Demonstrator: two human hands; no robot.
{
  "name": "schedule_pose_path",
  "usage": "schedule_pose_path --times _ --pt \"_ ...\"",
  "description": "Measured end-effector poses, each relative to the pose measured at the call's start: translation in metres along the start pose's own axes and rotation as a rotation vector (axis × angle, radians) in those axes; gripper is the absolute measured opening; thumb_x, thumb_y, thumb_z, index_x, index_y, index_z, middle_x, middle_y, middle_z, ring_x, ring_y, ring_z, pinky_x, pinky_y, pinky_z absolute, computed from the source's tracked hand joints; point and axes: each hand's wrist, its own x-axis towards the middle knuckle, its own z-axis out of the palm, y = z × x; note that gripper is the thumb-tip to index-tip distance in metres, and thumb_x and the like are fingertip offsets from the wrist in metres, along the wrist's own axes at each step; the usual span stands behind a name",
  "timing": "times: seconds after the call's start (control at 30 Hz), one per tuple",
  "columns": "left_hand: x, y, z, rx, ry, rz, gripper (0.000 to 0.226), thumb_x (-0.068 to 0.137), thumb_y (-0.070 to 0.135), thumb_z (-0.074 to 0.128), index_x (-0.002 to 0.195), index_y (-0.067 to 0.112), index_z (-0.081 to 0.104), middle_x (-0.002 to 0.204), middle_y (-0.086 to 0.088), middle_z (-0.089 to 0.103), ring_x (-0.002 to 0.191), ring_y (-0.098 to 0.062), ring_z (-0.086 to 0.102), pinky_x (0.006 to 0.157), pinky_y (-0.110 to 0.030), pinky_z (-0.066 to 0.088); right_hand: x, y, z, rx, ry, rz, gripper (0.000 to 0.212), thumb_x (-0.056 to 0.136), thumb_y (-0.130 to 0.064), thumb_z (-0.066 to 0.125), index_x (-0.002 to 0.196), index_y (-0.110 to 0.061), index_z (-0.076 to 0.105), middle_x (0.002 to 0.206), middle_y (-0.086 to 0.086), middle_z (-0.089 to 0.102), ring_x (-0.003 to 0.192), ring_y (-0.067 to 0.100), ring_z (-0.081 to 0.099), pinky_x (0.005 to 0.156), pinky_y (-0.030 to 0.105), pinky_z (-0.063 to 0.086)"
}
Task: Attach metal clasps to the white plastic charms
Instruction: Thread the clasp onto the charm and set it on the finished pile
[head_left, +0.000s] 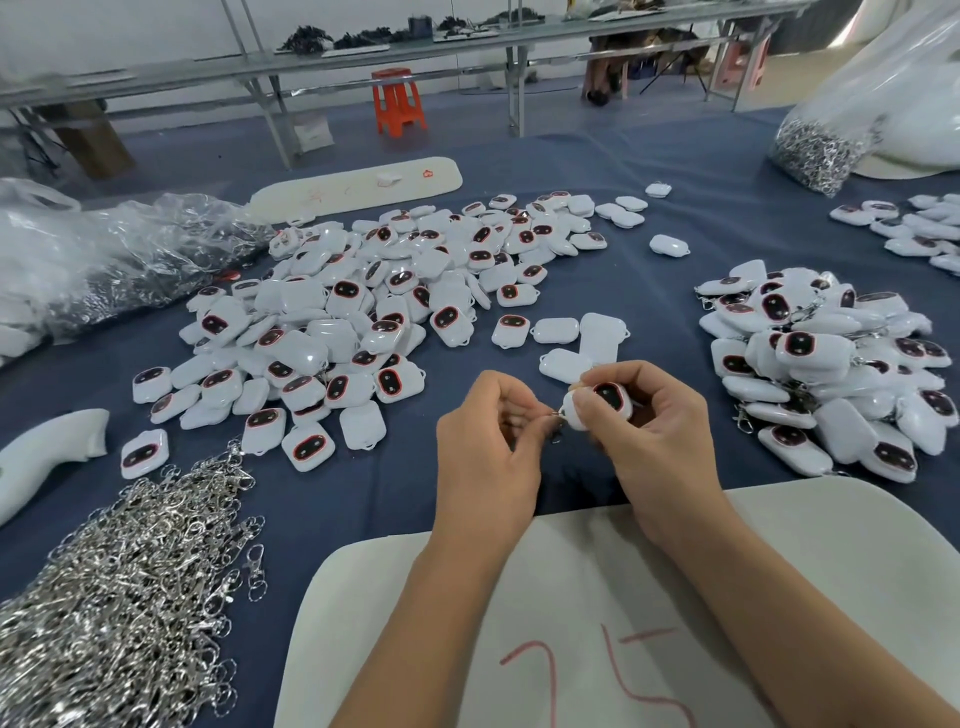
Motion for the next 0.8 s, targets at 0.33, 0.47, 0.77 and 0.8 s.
schedule_pose_path --times 0.33,0.47,0.77,0.8 --pt "-0.004 0.013 0.000 0.555 -0.170 0.211 0.028 0.088 -0.001 0.057 0.085 0.022 0.041 0.073 0.005 0.056 0.068 -0.022 0.049 0.056 -0.035 0.035 -0.004 0.005 0.004 -0.425 0.012 -0.265 0.022 0.085 -0.006 0.081 0.090 -0.024 0.070 0.075 -0.010 0.068 0.068 0.014 0.065 0.068 0.027 0.054" --pt "-0.003 0.010 0.002 0.211 -0.038 0.001 0.023 0.089 0.000 0.067 0.086 0.021 0.057 0.075 0.007 0.066 0.072 -0.014 0.063 0.065 -0.029 0.052 -0.001 0.005 0.001 -0.201 0.011 -0.152 0.017 0.089 -0.008 0.079 0.089 -0.024 0.073 0.075 -0.007 0.070 0.065 0.008 0.063 0.065 0.019 0.051" --pt "0.005 0.006 -0.005 -0.119 -0.125 -0.061 0.014 0.095 0.008 0.067 0.086 0.017 0.071 0.085 0.006 0.073 0.086 -0.011 0.067 0.079 -0.030 0.054 0.005 0.004 -0.002 0.239 -0.111 0.025 0.008 0.093 -0.014 0.073 0.100 -0.016 0.076 0.082 0.009 0.064 0.058 0.015 0.048 0.056 0.019 0.044" --pt "0.004 0.006 -0.004 -0.104 -0.116 -0.056 0.015 0.096 0.007 0.065 0.085 0.016 0.069 0.083 0.006 0.071 0.084 -0.011 0.066 0.078 -0.029 0.054 0.005 0.005 -0.002 0.232 -0.110 0.028 0.008 0.092 -0.016 0.074 0.099 -0.017 0.077 0.080 0.007 0.064 0.058 0.014 0.048 0.056 0.019 0.045"
